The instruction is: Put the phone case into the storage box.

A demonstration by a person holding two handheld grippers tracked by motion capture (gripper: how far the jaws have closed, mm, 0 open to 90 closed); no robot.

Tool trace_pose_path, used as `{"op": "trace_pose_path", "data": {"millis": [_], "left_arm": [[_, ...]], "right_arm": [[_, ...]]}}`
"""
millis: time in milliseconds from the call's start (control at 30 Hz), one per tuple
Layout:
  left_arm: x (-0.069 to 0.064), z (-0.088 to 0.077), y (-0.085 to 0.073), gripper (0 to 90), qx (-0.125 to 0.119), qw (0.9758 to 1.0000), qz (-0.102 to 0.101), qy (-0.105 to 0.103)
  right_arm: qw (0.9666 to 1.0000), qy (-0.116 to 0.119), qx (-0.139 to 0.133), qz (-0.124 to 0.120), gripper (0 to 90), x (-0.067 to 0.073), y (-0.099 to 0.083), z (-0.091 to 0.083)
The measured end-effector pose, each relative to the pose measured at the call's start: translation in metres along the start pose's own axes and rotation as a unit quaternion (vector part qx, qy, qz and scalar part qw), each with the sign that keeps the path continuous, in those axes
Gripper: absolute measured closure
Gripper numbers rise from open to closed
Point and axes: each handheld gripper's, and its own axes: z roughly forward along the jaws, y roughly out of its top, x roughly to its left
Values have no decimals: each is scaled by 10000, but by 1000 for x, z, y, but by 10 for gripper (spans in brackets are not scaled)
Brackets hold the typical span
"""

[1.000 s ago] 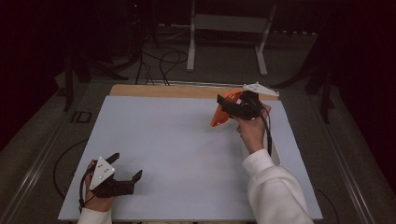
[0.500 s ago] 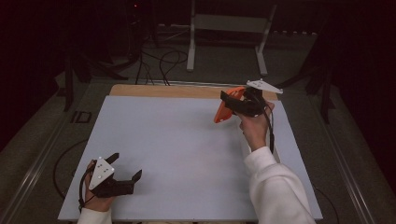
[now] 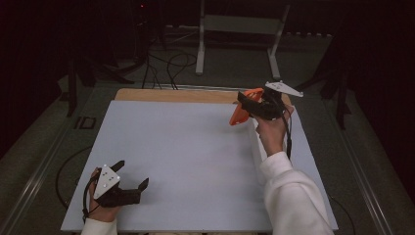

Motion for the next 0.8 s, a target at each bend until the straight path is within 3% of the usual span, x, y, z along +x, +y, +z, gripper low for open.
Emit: {"op": "trace_pose_path", "data": {"millis": [800], "left_arm": [[0,0,0,4,8,10000,0,4]], "right_arm": [[9991,-417,26,-87,166,-15,5,-3]]}}
